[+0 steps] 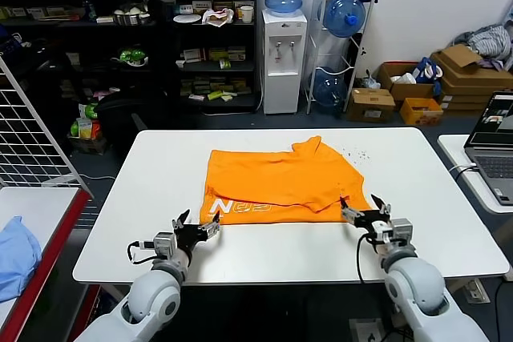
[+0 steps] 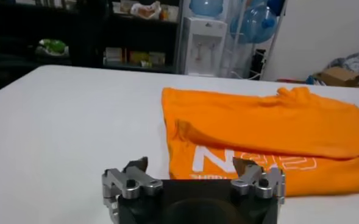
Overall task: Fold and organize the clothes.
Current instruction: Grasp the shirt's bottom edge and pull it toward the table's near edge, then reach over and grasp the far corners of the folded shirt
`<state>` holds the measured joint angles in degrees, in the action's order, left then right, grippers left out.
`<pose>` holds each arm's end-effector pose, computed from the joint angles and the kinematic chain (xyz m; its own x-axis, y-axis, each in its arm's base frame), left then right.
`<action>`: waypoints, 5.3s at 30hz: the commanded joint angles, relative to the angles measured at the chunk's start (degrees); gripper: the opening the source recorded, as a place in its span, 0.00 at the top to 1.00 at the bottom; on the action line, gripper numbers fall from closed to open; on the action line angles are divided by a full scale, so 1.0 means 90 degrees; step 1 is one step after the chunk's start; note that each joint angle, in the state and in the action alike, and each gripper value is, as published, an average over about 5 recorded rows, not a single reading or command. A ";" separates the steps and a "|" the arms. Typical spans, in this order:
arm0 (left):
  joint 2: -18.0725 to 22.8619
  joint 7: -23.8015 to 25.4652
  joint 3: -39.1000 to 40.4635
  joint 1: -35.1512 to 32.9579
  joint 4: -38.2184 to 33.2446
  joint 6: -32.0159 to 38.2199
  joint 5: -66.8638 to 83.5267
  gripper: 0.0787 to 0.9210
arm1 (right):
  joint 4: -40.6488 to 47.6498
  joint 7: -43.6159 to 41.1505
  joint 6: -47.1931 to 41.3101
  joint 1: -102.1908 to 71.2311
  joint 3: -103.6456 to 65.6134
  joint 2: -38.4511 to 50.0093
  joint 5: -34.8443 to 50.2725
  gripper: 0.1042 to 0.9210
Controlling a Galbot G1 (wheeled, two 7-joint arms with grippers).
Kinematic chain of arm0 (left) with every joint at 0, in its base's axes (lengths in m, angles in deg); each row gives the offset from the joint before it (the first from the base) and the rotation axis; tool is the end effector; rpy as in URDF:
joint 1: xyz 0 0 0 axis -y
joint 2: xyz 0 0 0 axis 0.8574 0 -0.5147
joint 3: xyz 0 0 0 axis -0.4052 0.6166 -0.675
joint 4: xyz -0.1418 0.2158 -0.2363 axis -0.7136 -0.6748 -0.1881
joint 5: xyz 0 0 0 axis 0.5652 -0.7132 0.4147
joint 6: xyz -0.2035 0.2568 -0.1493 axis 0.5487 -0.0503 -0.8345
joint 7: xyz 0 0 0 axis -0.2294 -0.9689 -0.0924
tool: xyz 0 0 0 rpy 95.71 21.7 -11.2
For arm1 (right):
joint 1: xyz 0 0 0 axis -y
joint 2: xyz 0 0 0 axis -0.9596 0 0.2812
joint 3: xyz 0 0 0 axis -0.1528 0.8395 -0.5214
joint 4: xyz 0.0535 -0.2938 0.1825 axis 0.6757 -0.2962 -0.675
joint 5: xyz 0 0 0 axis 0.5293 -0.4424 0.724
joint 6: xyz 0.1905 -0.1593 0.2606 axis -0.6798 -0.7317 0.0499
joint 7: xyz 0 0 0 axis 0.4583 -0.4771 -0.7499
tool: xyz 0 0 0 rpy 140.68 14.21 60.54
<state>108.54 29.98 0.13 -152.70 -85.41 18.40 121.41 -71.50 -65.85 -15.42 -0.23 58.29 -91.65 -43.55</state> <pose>0.2781 -0.0056 -0.3382 -0.8846 0.1784 0.4310 0.1414 0.9831 -0.1167 0.2694 -0.1251 -0.3112 -0.9102 -0.0330 0.4128 -0.0507 0.9982 -0.0319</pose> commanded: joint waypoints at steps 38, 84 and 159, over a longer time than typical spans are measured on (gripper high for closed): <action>0.0201 0.0090 0.0121 0.0222 0.0523 0.0003 0.0197 0.47 | 0.0801 -0.0574 -0.0156 0.0176 -0.0137 0.0065 0.0606 0.63; -0.1425 -0.0723 -0.0767 -0.2813 -0.2628 -0.0292 0.0967 0.81 | -0.2147 0.0506 -0.0526 -0.3495 -0.1604 0.0004 0.1108 0.98; 0.0388 0.1379 0.1711 0.3769 0.3687 -0.0467 0.1939 0.57 | 0.4285 0.0734 -0.1567 0.4972 0.2475 -0.1111 0.1456 0.28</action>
<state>112.05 42.63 14.91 -118.99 -52.44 14.57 138.93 -34.07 -59.03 -29.40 43.77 80.15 -101.17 -30.41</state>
